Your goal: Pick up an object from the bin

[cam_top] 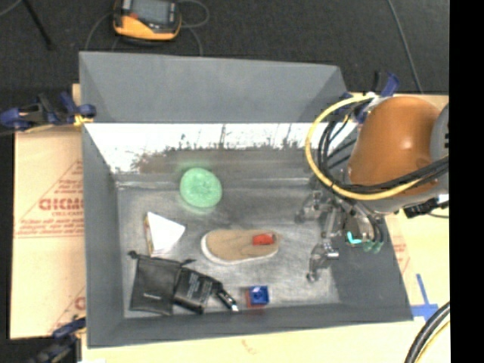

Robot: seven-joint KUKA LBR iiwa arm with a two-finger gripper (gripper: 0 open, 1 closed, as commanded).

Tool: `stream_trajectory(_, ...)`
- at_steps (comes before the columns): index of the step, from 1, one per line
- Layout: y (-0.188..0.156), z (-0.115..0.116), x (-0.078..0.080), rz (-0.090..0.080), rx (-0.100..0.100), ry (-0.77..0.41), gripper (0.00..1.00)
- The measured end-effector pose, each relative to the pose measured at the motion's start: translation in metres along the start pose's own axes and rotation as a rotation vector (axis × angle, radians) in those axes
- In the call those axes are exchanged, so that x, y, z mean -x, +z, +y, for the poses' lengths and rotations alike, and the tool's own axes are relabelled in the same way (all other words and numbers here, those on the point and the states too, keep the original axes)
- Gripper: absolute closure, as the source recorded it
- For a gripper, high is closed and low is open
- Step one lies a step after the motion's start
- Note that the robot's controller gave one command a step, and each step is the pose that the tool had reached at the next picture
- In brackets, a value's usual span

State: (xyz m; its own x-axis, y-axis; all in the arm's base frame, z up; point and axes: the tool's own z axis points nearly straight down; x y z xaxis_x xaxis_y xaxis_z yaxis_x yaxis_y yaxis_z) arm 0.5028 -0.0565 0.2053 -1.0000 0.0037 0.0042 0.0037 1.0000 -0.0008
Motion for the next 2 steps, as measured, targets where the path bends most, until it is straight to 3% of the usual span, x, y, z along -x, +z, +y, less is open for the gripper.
stream_trajectory(1, -0.004, 0.000, 0.002, -0.008, -0.001, -0.002, 0.00)
stream_trajectory(2, 0.020, 0.012, 0.014, -0.014, -0.002, -0.073, 0.00)
